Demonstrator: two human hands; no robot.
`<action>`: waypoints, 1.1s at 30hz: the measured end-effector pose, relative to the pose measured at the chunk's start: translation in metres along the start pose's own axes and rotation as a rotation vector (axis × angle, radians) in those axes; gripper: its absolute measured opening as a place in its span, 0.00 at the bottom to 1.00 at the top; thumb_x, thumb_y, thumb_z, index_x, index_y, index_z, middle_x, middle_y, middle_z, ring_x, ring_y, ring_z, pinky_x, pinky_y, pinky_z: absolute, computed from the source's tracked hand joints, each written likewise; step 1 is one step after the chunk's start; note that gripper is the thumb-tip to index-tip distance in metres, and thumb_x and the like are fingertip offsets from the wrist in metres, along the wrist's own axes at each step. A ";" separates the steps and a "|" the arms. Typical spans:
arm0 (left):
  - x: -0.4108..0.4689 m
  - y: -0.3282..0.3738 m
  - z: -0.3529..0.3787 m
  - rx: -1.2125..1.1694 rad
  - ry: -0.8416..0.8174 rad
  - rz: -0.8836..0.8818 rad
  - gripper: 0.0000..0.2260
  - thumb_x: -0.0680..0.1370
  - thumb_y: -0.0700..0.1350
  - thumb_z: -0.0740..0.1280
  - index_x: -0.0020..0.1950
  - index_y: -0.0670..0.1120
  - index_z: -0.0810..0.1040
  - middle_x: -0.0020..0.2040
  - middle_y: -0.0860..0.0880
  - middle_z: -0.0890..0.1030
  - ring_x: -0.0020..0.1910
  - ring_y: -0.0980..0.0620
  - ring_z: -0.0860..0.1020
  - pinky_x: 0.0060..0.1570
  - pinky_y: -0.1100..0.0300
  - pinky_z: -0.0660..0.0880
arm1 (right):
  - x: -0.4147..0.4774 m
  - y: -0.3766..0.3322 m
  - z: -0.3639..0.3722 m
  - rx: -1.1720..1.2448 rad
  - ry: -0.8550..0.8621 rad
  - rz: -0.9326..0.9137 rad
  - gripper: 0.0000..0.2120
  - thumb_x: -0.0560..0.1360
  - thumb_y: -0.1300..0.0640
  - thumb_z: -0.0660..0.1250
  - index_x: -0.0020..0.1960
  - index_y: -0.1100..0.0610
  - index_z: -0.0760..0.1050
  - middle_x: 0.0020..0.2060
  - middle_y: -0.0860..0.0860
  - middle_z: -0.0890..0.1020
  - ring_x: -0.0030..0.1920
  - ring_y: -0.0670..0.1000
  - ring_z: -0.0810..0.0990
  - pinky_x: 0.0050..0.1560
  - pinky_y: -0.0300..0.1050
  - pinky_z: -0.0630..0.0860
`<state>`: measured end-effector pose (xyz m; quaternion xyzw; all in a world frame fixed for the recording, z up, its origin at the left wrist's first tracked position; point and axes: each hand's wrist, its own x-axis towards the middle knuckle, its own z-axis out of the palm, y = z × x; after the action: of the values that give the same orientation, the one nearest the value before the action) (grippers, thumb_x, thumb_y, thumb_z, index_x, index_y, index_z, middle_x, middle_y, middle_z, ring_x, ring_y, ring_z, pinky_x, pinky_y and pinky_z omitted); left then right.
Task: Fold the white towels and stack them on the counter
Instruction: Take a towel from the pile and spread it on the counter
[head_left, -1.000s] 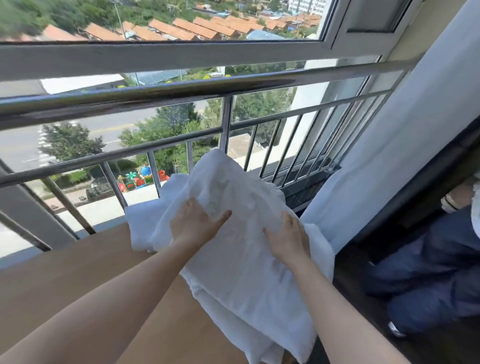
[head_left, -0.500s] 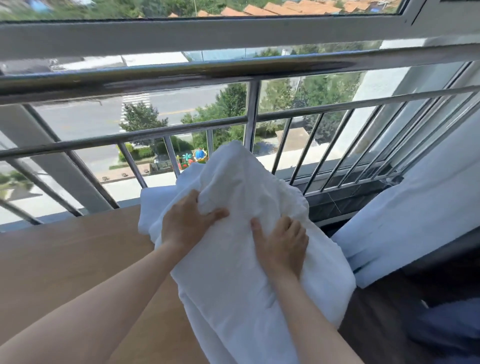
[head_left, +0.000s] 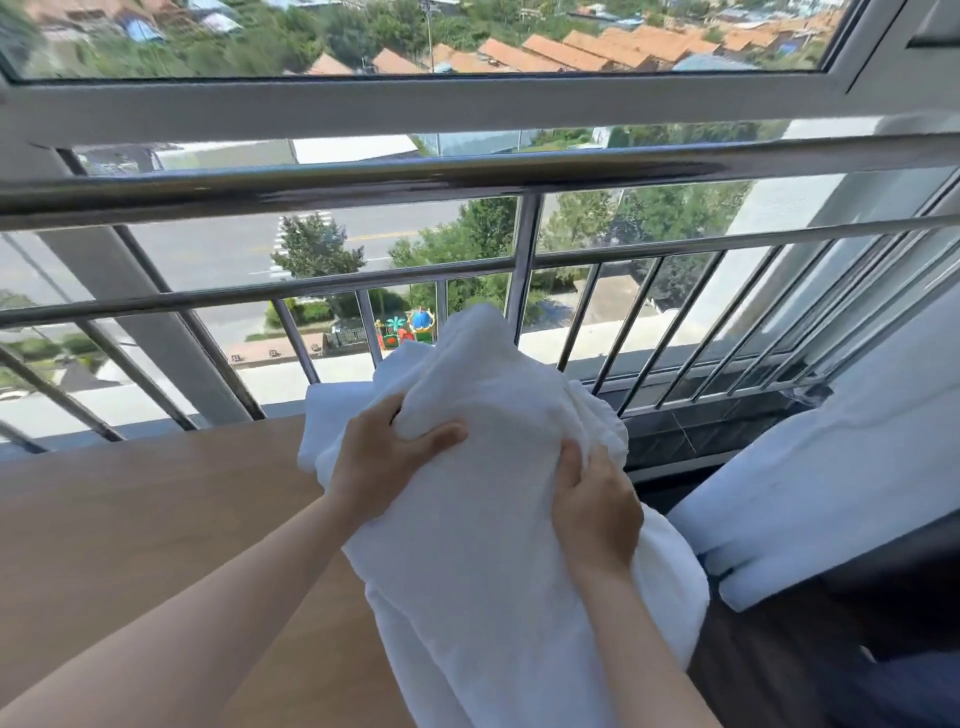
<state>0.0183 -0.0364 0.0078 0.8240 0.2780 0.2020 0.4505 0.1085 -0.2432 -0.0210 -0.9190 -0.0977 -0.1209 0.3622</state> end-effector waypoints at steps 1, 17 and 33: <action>-0.003 0.001 -0.003 -0.047 -0.002 -0.011 0.18 0.61 0.74 0.73 0.41 0.63 0.78 0.36 0.63 0.81 0.36 0.64 0.79 0.36 0.62 0.70 | 0.000 -0.006 -0.008 0.016 0.020 -0.011 0.29 0.78 0.35 0.48 0.46 0.58 0.75 0.41 0.61 0.82 0.41 0.65 0.80 0.37 0.51 0.69; -0.089 -0.027 -0.184 -0.394 0.236 -0.102 0.29 0.59 0.69 0.73 0.43 0.44 0.81 0.32 0.57 0.80 0.30 0.64 0.75 0.29 0.69 0.71 | -0.104 -0.222 -0.048 0.160 0.027 -0.405 0.20 0.74 0.39 0.56 0.33 0.53 0.65 0.22 0.44 0.61 0.28 0.56 0.64 0.35 0.45 0.61; -0.225 -0.166 -0.466 -0.283 0.566 -0.081 0.22 0.61 0.70 0.74 0.40 0.53 0.81 0.33 0.57 0.83 0.30 0.63 0.78 0.28 0.66 0.72 | -0.333 -0.426 0.057 0.262 -0.207 -0.597 0.21 0.75 0.41 0.59 0.30 0.53 0.62 0.21 0.46 0.66 0.24 0.49 0.65 0.28 0.43 0.58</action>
<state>-0.4710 0.1865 0.0858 0.6524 0.3943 0.4418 0.4730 -0.3133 0.0718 0.1143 -0.8030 -0.4131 -0.1141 0.4141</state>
